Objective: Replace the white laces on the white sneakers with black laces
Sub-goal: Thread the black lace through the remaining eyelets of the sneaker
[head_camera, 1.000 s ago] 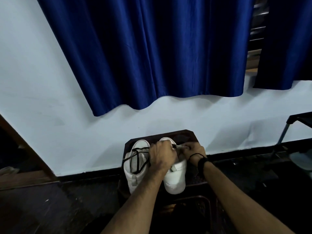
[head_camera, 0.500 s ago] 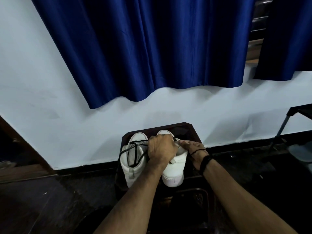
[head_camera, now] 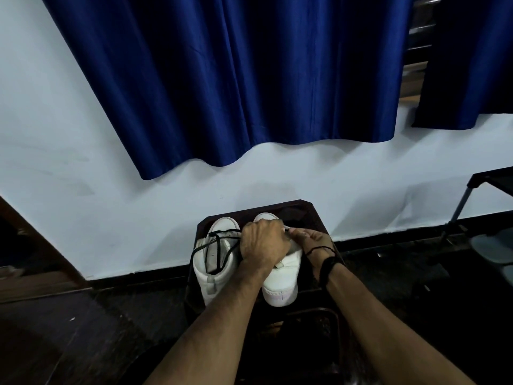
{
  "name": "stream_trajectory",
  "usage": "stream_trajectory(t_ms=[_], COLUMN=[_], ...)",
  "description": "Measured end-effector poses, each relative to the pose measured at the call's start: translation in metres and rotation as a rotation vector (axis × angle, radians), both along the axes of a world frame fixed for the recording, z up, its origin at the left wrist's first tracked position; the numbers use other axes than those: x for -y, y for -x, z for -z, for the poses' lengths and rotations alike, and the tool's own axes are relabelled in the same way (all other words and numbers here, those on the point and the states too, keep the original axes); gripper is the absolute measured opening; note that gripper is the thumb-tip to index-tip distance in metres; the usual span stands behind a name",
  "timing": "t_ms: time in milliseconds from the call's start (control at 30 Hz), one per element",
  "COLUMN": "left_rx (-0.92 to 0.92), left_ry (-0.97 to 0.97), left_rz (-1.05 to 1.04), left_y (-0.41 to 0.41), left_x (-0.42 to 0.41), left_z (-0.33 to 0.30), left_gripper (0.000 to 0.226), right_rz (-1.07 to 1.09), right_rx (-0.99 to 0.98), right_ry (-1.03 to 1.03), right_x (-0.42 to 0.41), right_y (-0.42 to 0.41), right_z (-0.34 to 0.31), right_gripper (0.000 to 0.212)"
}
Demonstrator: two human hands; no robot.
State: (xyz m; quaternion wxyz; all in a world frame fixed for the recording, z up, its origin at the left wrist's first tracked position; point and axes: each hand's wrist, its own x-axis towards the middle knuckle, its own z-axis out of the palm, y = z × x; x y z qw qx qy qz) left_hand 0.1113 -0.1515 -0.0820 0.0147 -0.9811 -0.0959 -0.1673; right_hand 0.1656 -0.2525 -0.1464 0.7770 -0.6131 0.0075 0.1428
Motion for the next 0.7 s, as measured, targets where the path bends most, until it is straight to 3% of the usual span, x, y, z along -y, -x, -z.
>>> stream_trajectory(t_ms=[100, 233, 333, 433, 467, 633, 700], left_rx=[-0.022, -0.046, -0.050, -0.045, -0.041, -0.035, -0.033], left_ry=[0.017, 0.023, 0.004, -0.010, 0.005, 0.043, 0.034], left_rz=[0.009, 0.011, 0.065, 0.082, 0.070, 0.042, 0.047], left_y=[-0.003, -0.004, -0.003, -0.004, -0.004, 0.001, 0.002], left_x=[0.000, -0.002, -0.004, -0.003, -0.002, -0.002, -0.002], left_z=[0.002, 0.004, 0.005, 0.006, 0.006, 0.003, 0.002], left_gripper=[0.030, 0.030, 0.027, 0.027, 0.028, 0.023, 0.024], right_rz=[0.023, 0.069, 0.084, 0.094, 0.080, -0.055, -0.080], right_rx=[0.068, 0.158, 0.273, 0.330, 0.328, -0.070, -0.107], right_ry=[0.167, 0.283, 0.431, 0.496, 0.491, 0.144, 0.068], right_x=[-0.001, -0.001, -0.001, -0.001, 0.000, 0.007, 0.007], right_y=[-0.002, -0.003, -0.001, 0.002, 0.003, -0.007, -0.011], right_z=[0.003, 0.001, -0.003, -0.005, -0.005, 0.000, -0.002], right_gripper=[0.026, 0.003, 0.017, 0.007, 0.007, 0.073, 0.053])
